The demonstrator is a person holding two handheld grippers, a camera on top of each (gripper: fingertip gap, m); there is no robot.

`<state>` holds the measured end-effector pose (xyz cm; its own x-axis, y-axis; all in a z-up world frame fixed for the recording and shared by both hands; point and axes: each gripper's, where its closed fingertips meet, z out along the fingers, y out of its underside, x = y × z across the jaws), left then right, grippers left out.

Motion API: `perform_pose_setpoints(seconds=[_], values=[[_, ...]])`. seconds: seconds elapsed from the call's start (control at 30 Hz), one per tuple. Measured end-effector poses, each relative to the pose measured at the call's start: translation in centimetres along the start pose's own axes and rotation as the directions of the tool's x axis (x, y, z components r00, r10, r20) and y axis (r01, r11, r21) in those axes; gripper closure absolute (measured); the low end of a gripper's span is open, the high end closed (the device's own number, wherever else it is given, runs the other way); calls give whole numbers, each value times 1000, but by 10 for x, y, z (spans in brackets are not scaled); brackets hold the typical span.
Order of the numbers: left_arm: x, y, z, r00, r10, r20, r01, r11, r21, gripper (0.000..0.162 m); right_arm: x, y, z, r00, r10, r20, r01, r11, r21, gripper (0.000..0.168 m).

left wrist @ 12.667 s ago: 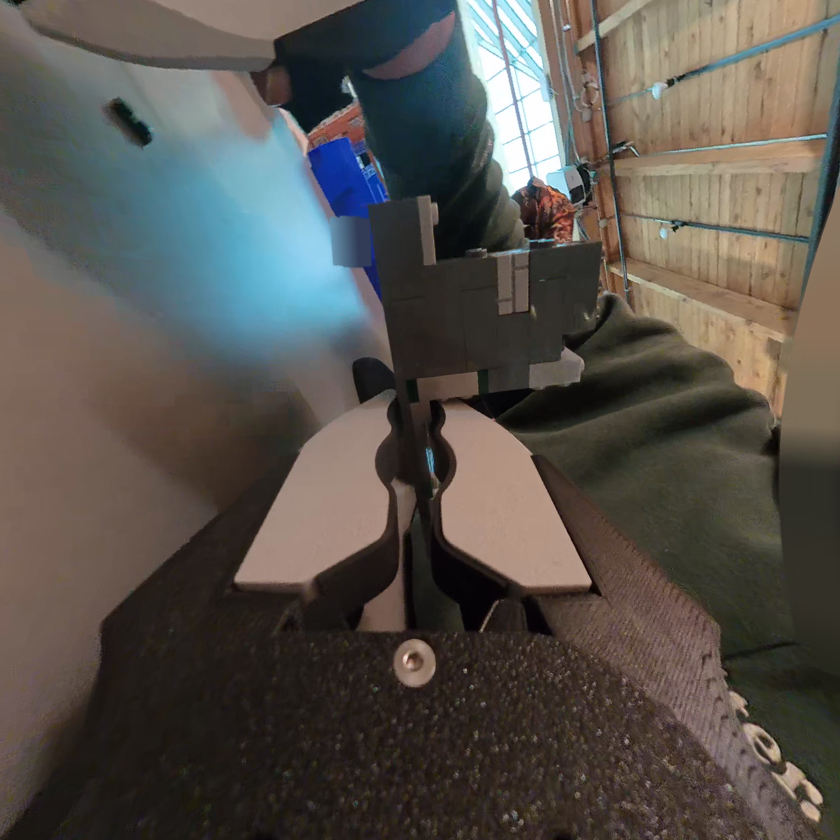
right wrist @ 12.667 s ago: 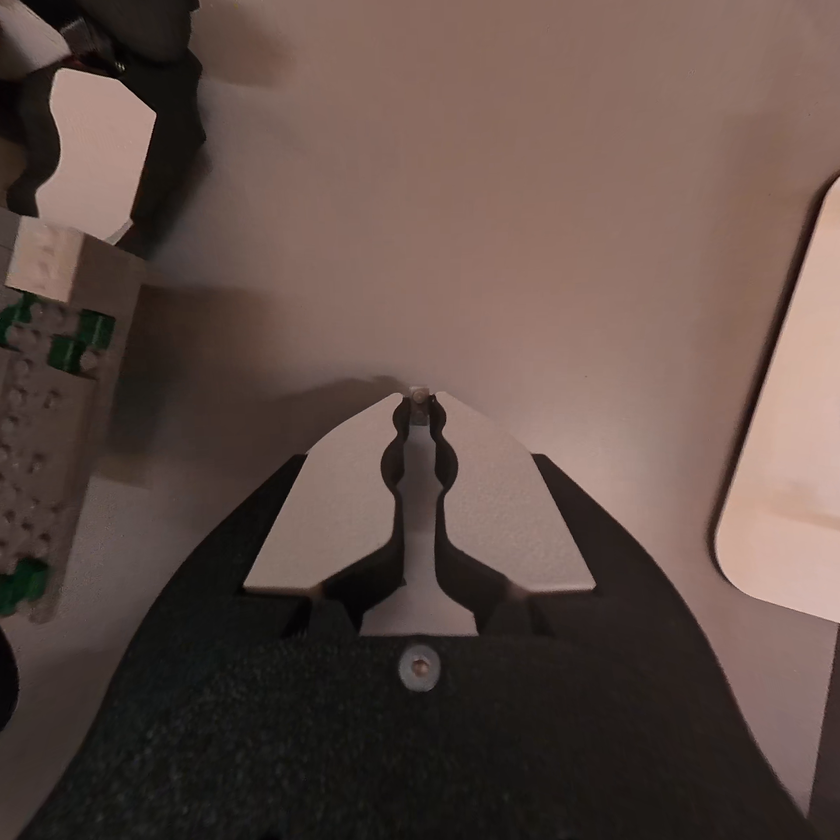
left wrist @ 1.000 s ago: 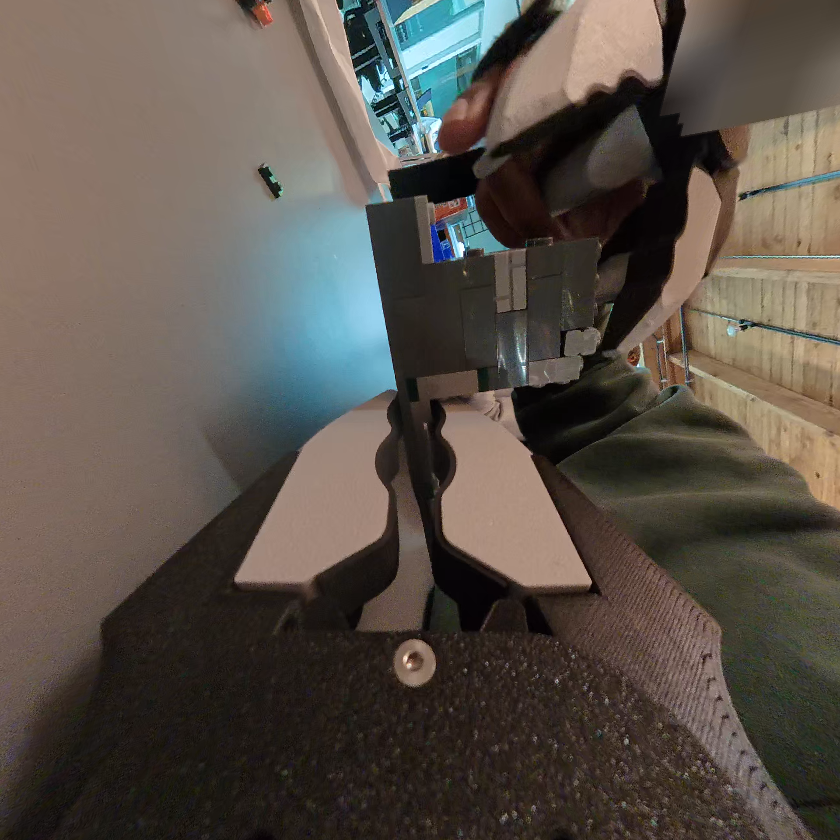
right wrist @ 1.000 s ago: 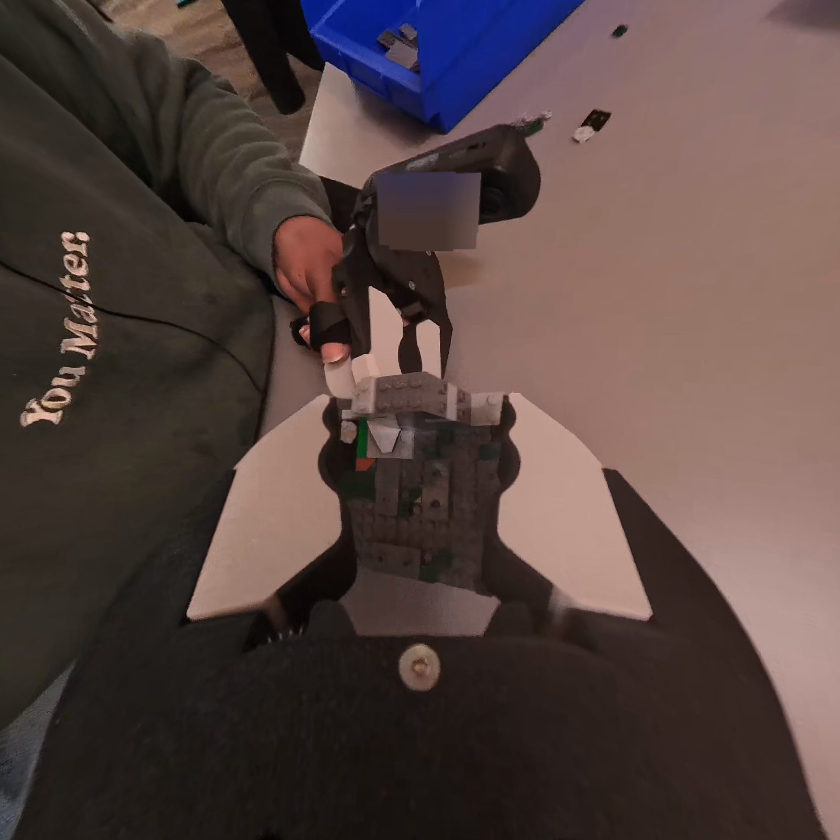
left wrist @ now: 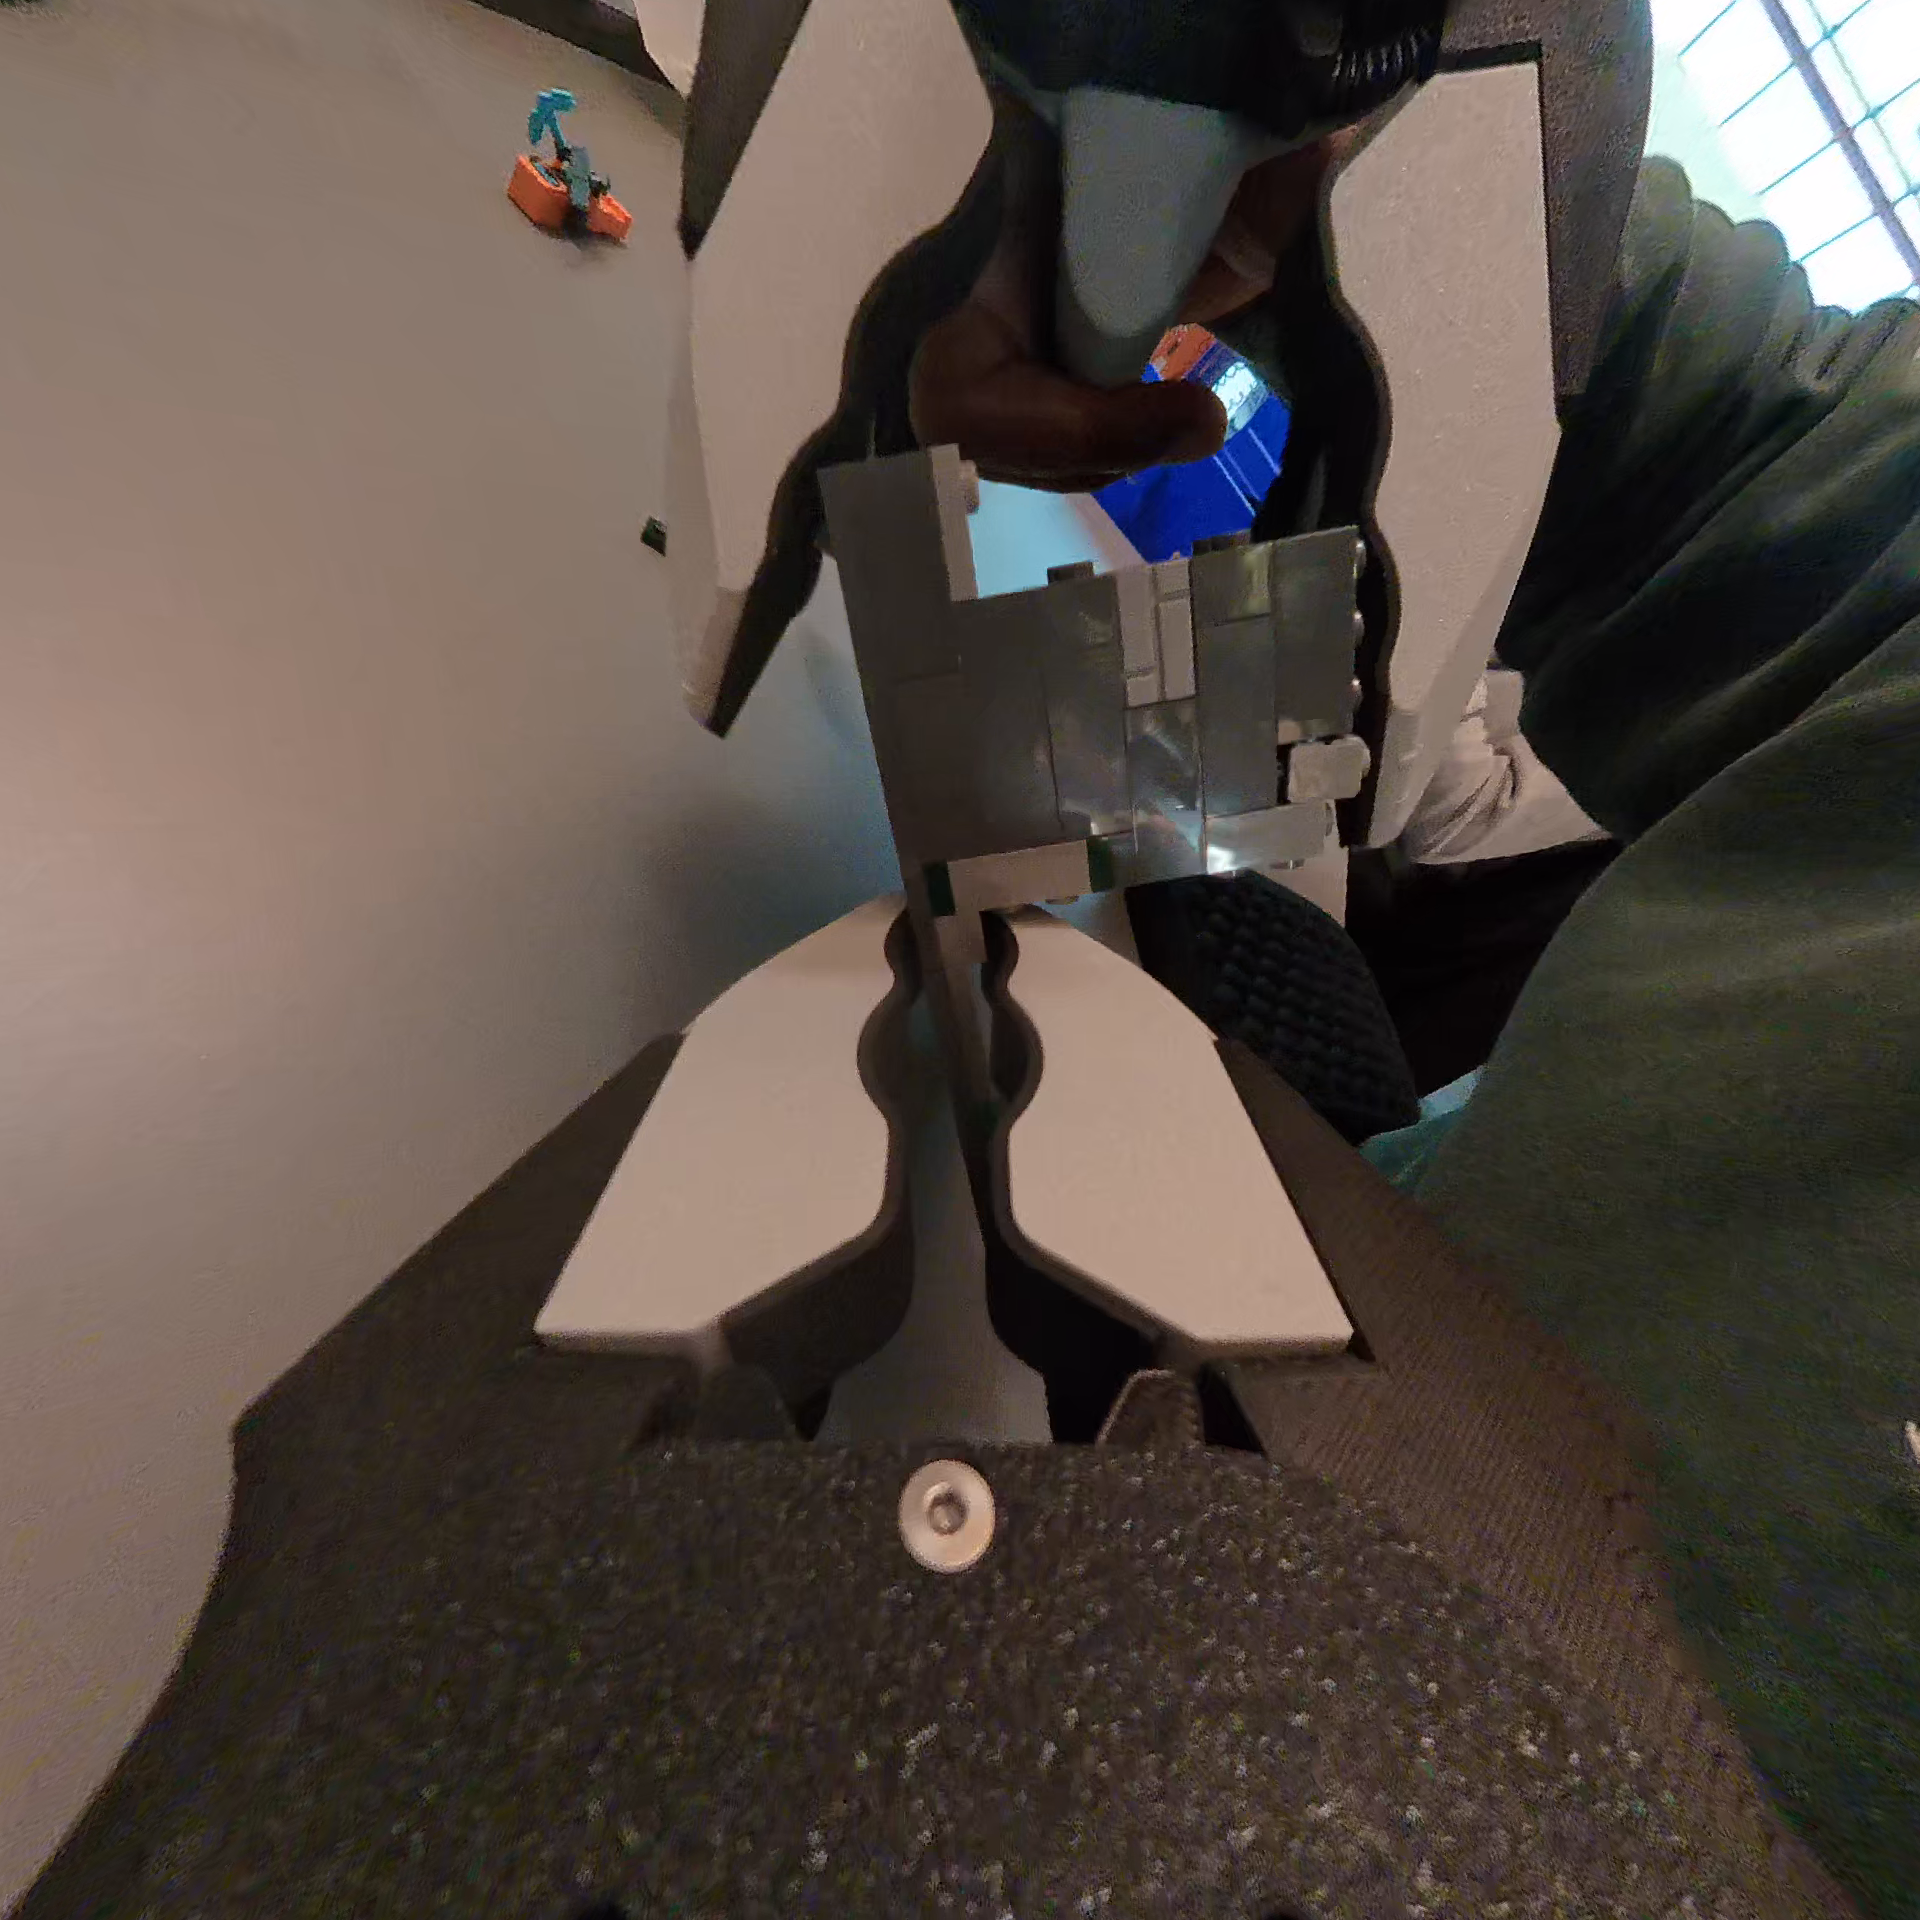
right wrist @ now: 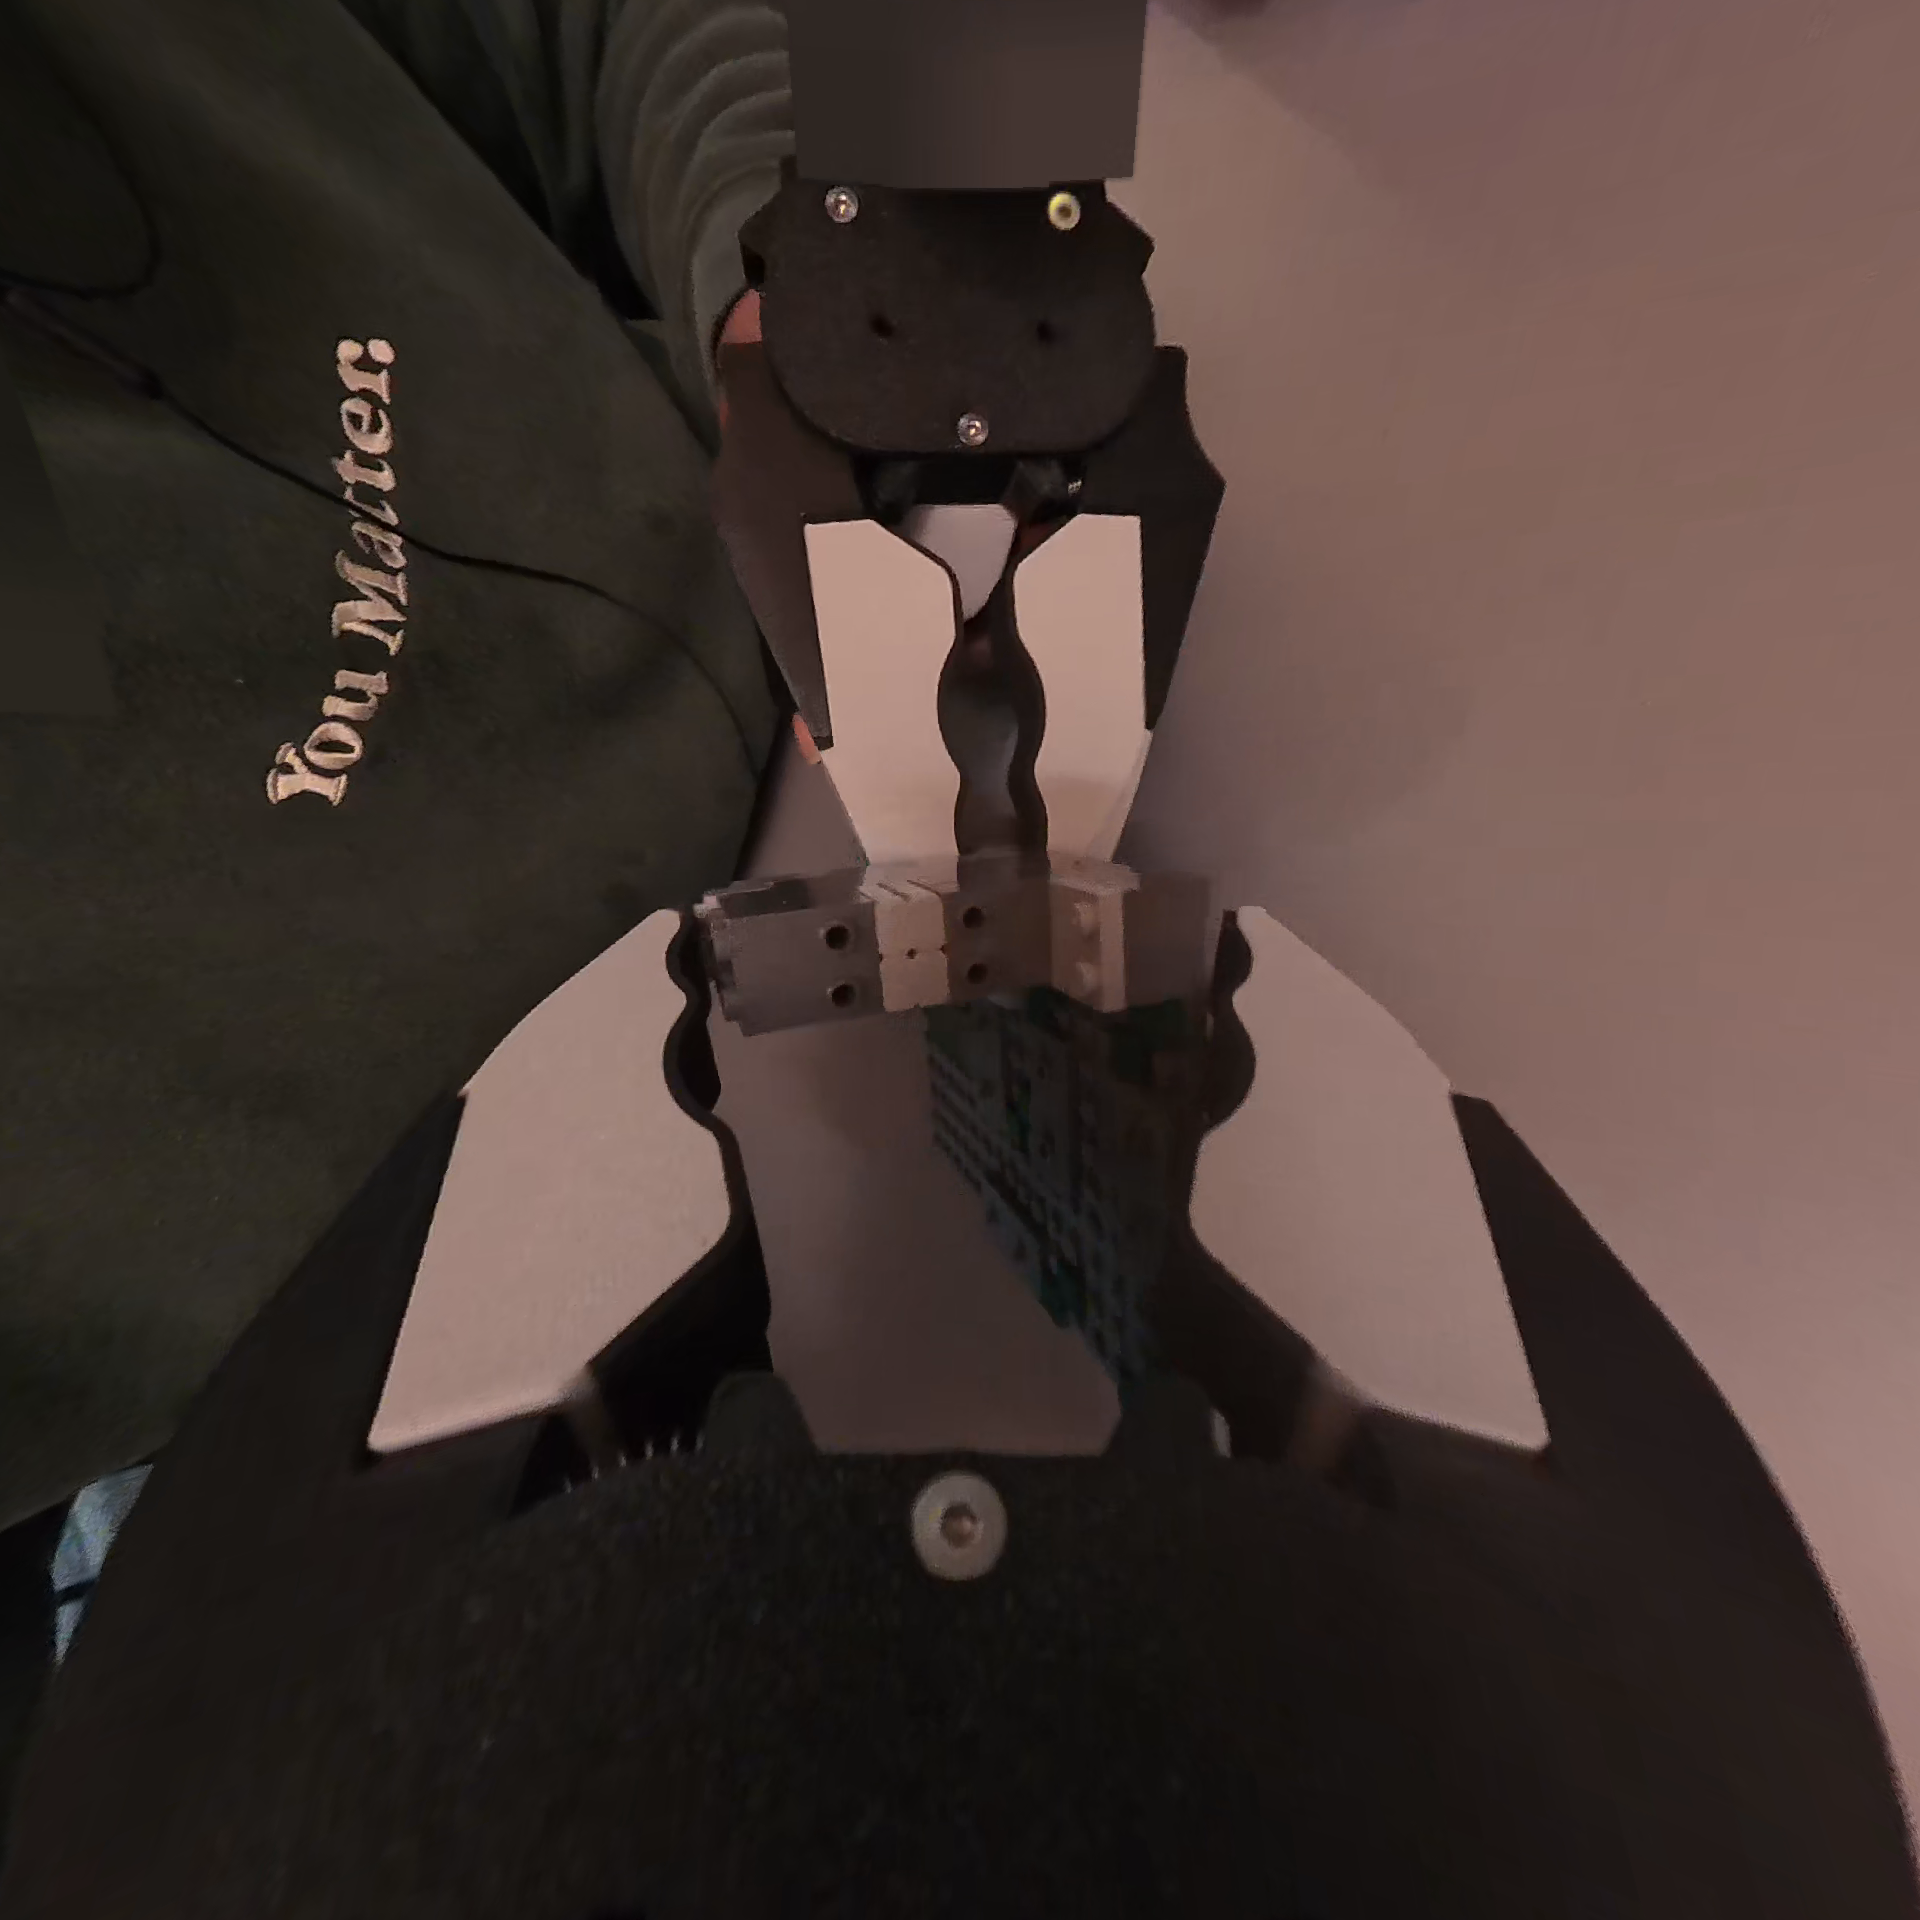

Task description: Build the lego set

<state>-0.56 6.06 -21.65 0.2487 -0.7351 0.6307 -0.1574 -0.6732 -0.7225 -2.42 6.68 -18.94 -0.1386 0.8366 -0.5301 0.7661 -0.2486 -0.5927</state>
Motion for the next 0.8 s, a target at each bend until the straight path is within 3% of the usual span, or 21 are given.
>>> perform_pose_setpoints(seconds=[0.53, 0.7, 0.8], values=[[8, 6, 0, 996, 92, 17, -91, 994, -57, 152, -12, 1, 4, 998, -59, -8, 59, 998, 35, 79], [14, 3, 0, 993, -64, -99, 60, 997, -40, 152, -13, -3, 1, 999, -40, -18, 40, 998, 50, 79], [26, 3, -1, 923, -271, -274, 262, 962, -70, 152, -12, -12, -4, 998, -38, -42, 41, 996, 84, 76]])
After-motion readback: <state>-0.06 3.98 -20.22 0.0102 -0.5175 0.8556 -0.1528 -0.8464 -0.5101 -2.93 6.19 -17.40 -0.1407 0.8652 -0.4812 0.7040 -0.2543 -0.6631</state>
